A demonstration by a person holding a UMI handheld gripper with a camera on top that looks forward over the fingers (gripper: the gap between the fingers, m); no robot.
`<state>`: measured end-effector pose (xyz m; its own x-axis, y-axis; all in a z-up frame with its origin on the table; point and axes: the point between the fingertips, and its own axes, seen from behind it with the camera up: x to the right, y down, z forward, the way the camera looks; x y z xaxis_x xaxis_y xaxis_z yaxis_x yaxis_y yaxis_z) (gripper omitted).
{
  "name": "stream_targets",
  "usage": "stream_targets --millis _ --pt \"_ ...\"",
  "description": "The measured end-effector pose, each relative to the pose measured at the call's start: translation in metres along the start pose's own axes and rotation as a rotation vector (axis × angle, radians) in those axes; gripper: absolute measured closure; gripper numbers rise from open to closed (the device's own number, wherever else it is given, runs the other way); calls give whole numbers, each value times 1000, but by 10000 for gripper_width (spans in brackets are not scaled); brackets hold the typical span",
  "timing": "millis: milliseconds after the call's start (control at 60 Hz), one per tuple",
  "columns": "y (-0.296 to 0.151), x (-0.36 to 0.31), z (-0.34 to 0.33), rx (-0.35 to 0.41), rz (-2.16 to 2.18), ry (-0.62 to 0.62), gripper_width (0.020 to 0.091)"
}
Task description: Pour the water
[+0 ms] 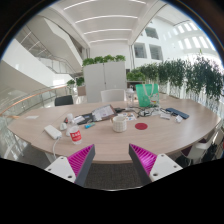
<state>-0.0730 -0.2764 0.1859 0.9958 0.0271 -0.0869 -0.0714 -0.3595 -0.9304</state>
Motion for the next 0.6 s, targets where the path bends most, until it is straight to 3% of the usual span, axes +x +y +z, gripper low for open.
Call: stream_targets --millis 333,483,600 --pt "21 19 35 -21 5 50 313" --pt "34 -11 60 -57 -62 -31 304" --pt "54 -56 95 -44 -138 -120 303"
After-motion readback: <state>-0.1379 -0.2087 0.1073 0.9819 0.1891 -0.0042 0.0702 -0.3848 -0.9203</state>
